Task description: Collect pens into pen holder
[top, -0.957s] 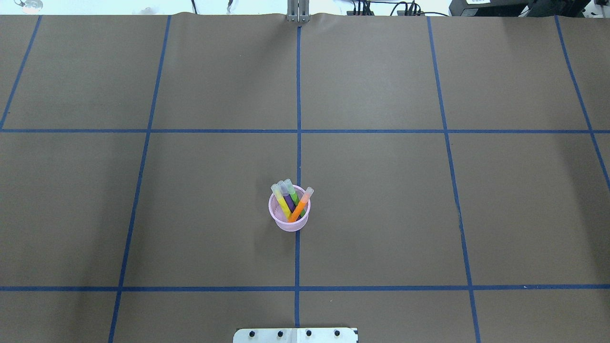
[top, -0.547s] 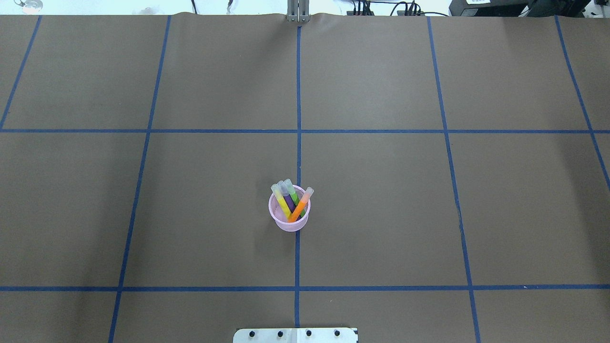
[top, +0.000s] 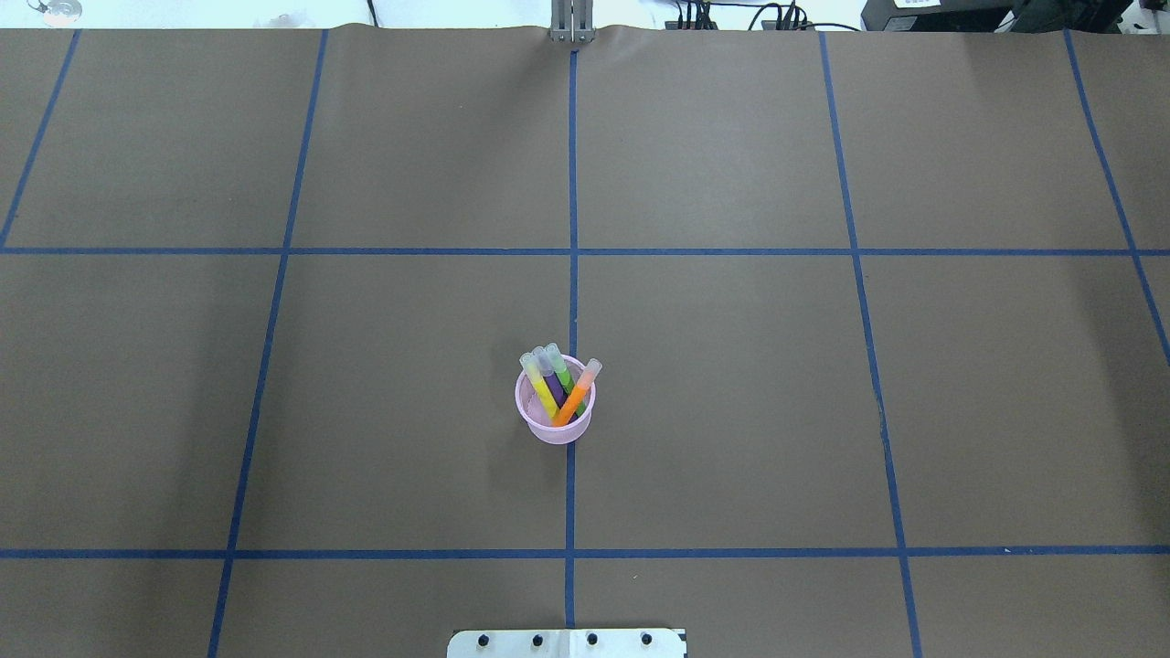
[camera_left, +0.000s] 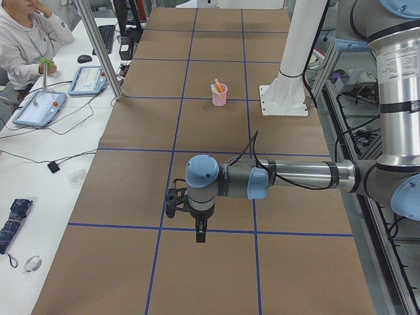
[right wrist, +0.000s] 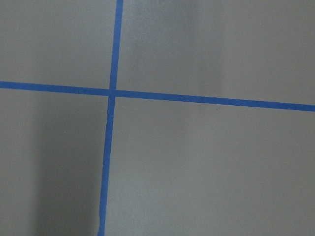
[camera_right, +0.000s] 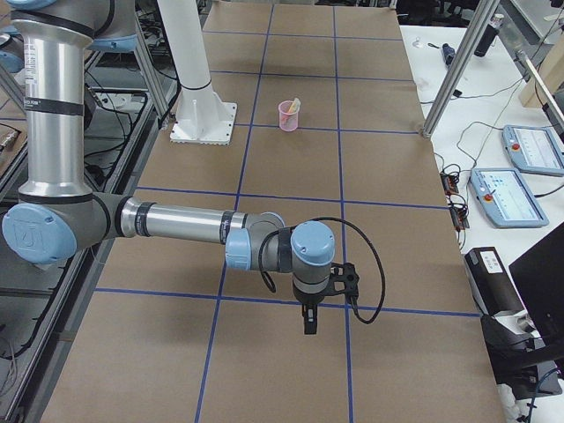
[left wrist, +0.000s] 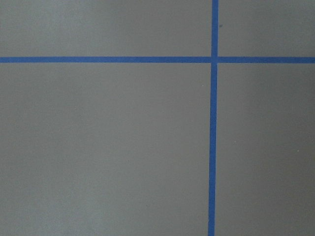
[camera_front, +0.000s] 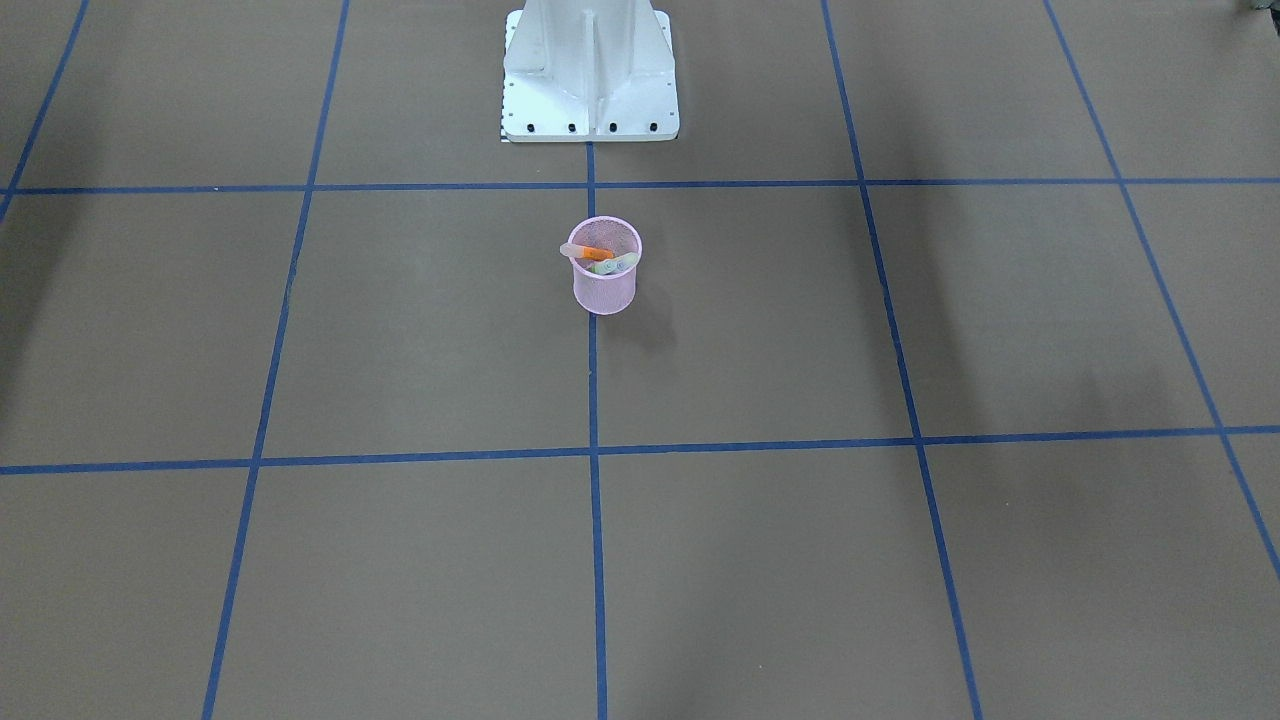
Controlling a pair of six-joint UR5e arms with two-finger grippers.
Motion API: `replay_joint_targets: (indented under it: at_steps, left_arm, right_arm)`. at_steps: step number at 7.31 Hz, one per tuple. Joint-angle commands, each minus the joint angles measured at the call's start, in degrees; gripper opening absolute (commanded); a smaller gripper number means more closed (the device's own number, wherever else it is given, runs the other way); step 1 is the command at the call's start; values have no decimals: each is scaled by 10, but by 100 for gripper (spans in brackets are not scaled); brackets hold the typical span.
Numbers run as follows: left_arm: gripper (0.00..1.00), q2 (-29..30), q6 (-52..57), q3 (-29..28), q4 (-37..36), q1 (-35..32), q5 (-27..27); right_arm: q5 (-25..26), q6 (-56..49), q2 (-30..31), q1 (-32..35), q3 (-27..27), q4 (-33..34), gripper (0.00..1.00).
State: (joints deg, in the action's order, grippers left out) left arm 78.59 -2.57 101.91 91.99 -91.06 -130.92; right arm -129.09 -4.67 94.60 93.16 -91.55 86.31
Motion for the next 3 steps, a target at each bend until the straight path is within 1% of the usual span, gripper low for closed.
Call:
replay_joint_targets:
  at_steps: [1,3]
  left_arm:
    - [100,-5,-1,1,0,0,0]
    - [100,-9,0,2,0,0,0]
  right_arm:
    - [19,-1,12,0,0,0,100]
    - [20,-3,14,0,0,0,100]
